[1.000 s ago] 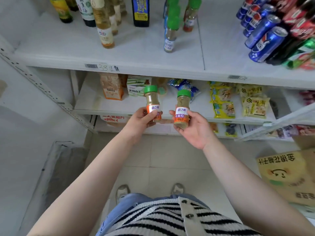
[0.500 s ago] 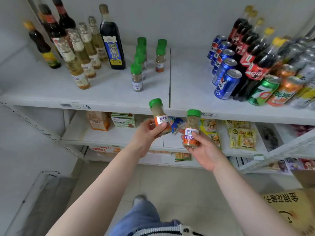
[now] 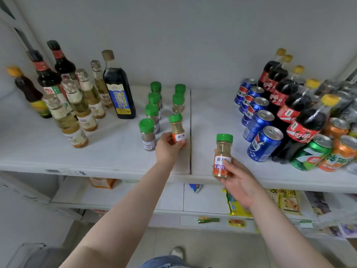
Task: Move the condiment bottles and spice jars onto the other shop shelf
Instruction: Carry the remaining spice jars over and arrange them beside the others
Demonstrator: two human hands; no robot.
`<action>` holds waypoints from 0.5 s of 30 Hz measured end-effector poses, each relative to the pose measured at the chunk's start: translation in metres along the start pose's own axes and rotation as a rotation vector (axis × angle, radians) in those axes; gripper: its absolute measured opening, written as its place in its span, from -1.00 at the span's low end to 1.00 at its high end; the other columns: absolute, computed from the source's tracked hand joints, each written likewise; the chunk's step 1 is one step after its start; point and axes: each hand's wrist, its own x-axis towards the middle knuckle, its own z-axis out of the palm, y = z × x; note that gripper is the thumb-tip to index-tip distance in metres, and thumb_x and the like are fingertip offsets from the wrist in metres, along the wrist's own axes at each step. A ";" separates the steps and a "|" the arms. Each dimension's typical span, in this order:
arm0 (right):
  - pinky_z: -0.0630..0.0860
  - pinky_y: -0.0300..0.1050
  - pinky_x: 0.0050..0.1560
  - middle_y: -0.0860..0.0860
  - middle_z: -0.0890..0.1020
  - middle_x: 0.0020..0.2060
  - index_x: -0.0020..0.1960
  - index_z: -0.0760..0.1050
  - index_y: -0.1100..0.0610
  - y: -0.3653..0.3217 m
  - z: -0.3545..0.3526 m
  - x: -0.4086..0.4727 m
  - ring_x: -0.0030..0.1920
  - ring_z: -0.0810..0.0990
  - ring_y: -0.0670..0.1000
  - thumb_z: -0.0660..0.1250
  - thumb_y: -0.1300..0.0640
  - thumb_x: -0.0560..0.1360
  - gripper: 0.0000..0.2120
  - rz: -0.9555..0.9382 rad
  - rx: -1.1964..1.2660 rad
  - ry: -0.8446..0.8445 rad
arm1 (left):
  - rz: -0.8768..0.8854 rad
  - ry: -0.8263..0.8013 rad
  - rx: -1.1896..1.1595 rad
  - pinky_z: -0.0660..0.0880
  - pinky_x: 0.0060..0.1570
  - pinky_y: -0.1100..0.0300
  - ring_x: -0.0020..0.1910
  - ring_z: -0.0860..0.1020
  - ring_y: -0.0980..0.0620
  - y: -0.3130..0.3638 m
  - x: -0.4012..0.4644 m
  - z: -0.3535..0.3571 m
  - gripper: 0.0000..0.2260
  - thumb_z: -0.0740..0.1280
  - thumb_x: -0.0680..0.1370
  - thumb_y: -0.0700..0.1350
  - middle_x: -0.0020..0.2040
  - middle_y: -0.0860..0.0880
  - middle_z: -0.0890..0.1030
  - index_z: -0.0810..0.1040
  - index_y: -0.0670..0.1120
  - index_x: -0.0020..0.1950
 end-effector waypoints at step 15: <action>0.53 -0.09 0.04 -0.01 0.66 0.10 0.27 0.49 0.17 -0.015 0.009 0.061 0.06 0.63 -0.05 0.29 0.19 0.44 -0.60 0.062 -0.017 -0.041 | 0.273 0.080 0.317 0.38 -0.15 0.24 -0.05 0.59 -0.02 -0.004 0.043 0.013 -0.70 0.35 0.53 -0.15 0.04 -0.02 0.63 0.43 -0.07 0.25</action>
